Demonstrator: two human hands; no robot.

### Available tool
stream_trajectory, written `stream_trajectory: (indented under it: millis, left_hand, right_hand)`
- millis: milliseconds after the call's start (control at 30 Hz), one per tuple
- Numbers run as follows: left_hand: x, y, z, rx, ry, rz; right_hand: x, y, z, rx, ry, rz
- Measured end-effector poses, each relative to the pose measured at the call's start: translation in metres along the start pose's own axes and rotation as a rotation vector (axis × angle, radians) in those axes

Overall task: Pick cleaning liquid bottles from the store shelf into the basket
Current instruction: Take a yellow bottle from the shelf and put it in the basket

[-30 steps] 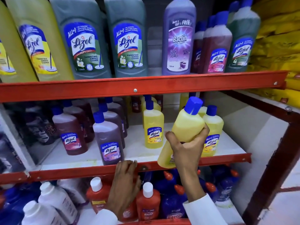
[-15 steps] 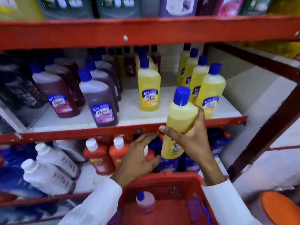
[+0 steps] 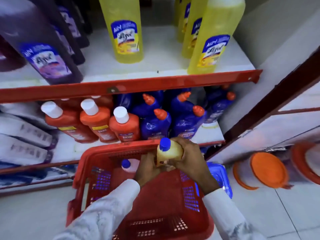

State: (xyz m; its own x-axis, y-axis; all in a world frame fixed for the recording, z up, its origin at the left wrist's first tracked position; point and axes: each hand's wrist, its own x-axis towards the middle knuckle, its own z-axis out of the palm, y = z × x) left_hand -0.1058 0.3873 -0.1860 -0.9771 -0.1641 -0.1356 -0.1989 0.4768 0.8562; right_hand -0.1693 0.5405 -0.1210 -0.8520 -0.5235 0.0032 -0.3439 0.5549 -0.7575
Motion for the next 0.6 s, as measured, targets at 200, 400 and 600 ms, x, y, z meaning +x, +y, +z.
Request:
stream_trajectory:
  millis: [200,400,600]
  left_hand:
    - [0.012,-0.073,0.045,0.087,-0.061,-0.283]
    - [0.017,-0.074,0.052,0.057,-0.022,-0.302]
    - [0.013,-0.069,0.038,0.095,-0.019,-0.245]
  right_hand:
    - [0.008,0.048,0.055,-0.201,-0.134,0.187]
    - [0.022,0.097,0.106,-0.194,-0.201,0.269]
    - [0.021,0.081,0.095,-0.167,-0.225,0.275]
